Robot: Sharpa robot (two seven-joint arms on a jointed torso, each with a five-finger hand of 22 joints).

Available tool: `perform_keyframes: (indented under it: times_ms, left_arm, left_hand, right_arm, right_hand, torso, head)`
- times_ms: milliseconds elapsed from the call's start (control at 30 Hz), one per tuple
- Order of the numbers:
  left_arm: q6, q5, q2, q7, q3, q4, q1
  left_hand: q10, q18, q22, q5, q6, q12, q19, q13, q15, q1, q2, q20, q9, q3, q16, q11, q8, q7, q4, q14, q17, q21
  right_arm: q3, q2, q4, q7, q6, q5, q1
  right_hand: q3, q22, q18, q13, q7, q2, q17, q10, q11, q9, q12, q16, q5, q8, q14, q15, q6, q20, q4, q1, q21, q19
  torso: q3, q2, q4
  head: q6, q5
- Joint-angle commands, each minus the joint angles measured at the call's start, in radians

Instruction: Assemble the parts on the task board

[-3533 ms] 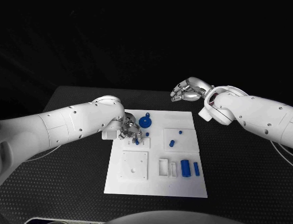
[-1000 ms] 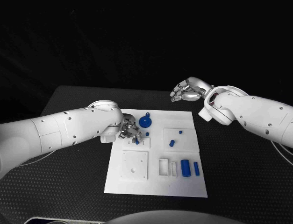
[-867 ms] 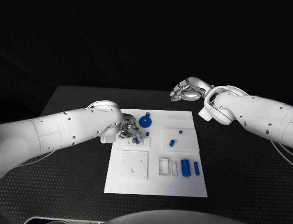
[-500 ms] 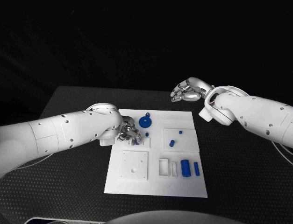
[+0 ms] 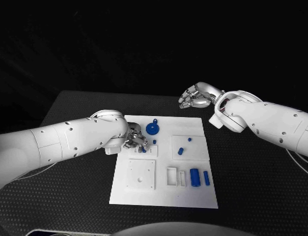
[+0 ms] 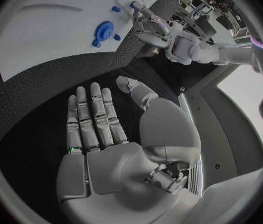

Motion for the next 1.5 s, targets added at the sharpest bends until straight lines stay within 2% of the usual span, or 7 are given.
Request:
perform_keyframes:
  times_ms: [33,167,367,900,1067,1300,1500]
  left_arm:
    - [-0.024,-0.021,-0.003,-0.038,-0.007,-0.010,-0.007]
    - [-0.045,-0.021,-0.002,-0.037,-0.007,-0.016,-0.007]
    - [-0.044,-0.020,-0.004,-0.034,-0.007,-0.019,-0.007]
    - [-0.052,-0.017,-0.018,-0.029,-0.006,-0.004,-0.007]
    - [-0.057,-0.023,-0.007,-0.031,-0.006,-0.015,-0.006]
    - [-0.079,-0.020,-0.018,-0.024,-0.005,-0.001,0.000]
    - [-0.084,-0.009,-0.039,-0.022,0.003,0.018,0.019]
  left_hand:
    - [-0.010,0.015,-0.001,-0.061,0.036,-0.005,0.005,-0.004,-0.041,0.023,0.011,-0.115,-0.006,0.103,-0.005,-0.004,-0.013,-0.036,0.031,0.028,-0.002,0.000]
    - [-0.013,0.016,-0.003,-0.245,0.025,-0.005,0.003,-0.007,-0.044,0.018,-0.016,-0.115,-0.022,0.072,-0.007,0.000,-0.042,-0.029,0.082,0.025,-0.003,-0.002]
    - [-0.015,0.016,-0.003,-0.251,0.027,-0.006,0.000,-0.007,-0.045,0.008,-0.039,-0.115,-0.024,0.049,-0.008,0.000,-0.048,-0.028,0.109,0.023,-0.003,-0.003]
    - [-0.017,0.021,-0.007,-0.252,0.029,-0.006,-0.001,-0.007,-0.048,-0.036,-0.156,-0.117,-0.020,0.007,-0.008,-0.001,-0.055,-0.030,0.161,0.020,-0.003,-0.006]
    - [-0.020,0.023,-0.010,-0.252,0.026,-0.010,-0.003,-0.009,-0.049,-0.070,-0.179,-0.117,-0.019,0.003,-0.012,-0.001,-0.060,-0.029,0.208,0.017,-0.004,-0.009]
    - [-0.019,0.029,-0.014,-0.252,0.022,-0.019,-0.001,-0.012,-0.050,-0.092,-0.271,-0.119,-0.010,0.044,-0.019,-0.001,-0.064,-0.029,0.323,0.017,-0.008,-0.010]
    - [-0.019,0.030,-0.014,-0.252,0.022,-0.020,0.000,-0.012,-0.050,-0.088,-0.274,-0.119,-0.008,0.047,-0.019,-0.001,-0.064,-0.029,0.333,0.017,-0.008,-0.009]
  right_arm:
    - [0.000,0.000,0.000,0.007,0.008,-0.013,0.000]
    - [0.000,0.001,0.000,0.007,0.009,-0.010,0.000]
    - [0.000,0.002,-0.001,0.006,0.010,-0.008,0.000]
    - [0.000,0.001,-0.007,0.007,0.010,0.000,0.000]
    - [0.000,0.002,-0.012,0.005,0.011,0.000,0.000]
    - [0.000,0.002,-0.015,0.006,0.010,0.001,-0.001]
    - [0.000,0.001,-0.016,0.007,0.010,0.001,-0.001]
  right_hand:
    - [0.002,0.001,-0.017,0.000,-0.001,0.000,0.001,-0.001,0.000,0.000,0.007,-0.006,0.005,0.002,-0.007,-0.001,-0.002,0.002,0.003,0.000,-0.005,-0.008]
    - [0.002,0.001,-0.017,0.000,-0.001,0.000,0.001,-0.001,0.000,0.000,0.007,-0.007,0.005,0.002,-0.008,-0.001,-0.002,0.002,0.003,0.000,-0.005,-0.008]
    - [0.002,0.002,-0.017,0.000,-0.001,0.000,0.001,-0.001,0.000,0.000,0.006,-0.007,0.005,0.002,-0.008,-0.001,-0.002,0.002,0.003,-0.001,-0.005,-0.009]
    - [0.001,0.002,-0.017,0.000,-0.001,0.000,0.001,-0.001,0.000,0.000,0.006,-0.007,0.004,0.002,-0.008,0.000,-0.002,0.002,0.004,-0.002,-0.005,-0.010]
    - [0.001,0.002,-0.018,0.000,-0.001,0.000,0.001,-0.001,0.000,0.000,0.006,-0.007,0.004,0.002,-0.009,0.000,-0.002,0.002,0.004,-0.002,-0.005,-0.010]
    - [0.001,0.002,-0.018,0.000,-0.001,0.000,0.001,-0.001,0.000,0.000,0.006,-0.007,0.004,0.002,-0.009,0.000,-0.002,0.002,0.003,-0.002,-0.005,-0.011]
    - [0.001,0.002,-0.018,0.000,-0.001,0.000,0.001,-0.002,0.000,0.000,0.006,-0.007,0.004,0.002,-0.009,0.000,-0.002,0.002,0.003,-0.002,-0.005,-0.011]
  torso:
    - [-0.0007,0.000,-0.0006]
    - [-0.0006,0.000,-0.0003]
    - [-0.0005,0.000,-0.0010]
    - [-0.0003,-0.001,0.0009]
    - [-0.0012,0.000,0.0000]
    - [-0.0007,0.000,-0.0003]
    - [0.0008,-0.001,0.0007]
  head:
    - [0.000,0.000]
    - [0.001,0.000]
    - [0.001,0.000]
    - [0.002,-0.004]
    - [0.005,-0.004]
    - [0.009,-0.004]
    - [0.012,-0.002]
